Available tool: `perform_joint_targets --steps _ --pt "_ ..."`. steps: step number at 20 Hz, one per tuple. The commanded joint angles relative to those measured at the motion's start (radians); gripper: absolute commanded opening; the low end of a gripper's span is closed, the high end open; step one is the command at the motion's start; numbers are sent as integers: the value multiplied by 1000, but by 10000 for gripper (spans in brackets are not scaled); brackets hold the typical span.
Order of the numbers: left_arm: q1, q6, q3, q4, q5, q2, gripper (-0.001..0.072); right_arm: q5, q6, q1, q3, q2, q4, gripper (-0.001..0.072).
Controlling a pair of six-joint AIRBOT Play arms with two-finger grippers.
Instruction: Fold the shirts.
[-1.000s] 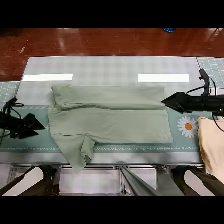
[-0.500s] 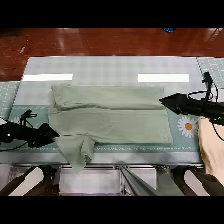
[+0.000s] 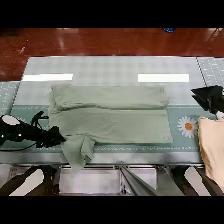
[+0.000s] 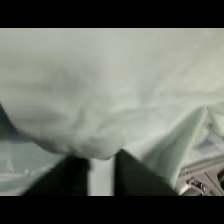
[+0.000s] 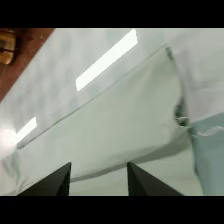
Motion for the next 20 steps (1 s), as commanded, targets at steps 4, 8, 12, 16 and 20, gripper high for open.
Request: perform_joint_targets --steps 4,8,12,16,20 --pt "-26 13 -1 -35 3 0 24 29 274 -29 -119 1 -591 409" --pt "-26 13 -1 -38 3 0 25 47 274 175 -243 0 -637 409" --pt "-26 13 -1 -39 3 0 24 97 278 289 -246 0 -667 409" --pt "-26 39 -1 -60 3 0 25 114 285 289 -262 -31 -661 409" --pt "-26 39 -1 -60 3 0 25 19 275 289 -266 -133 -597 409"
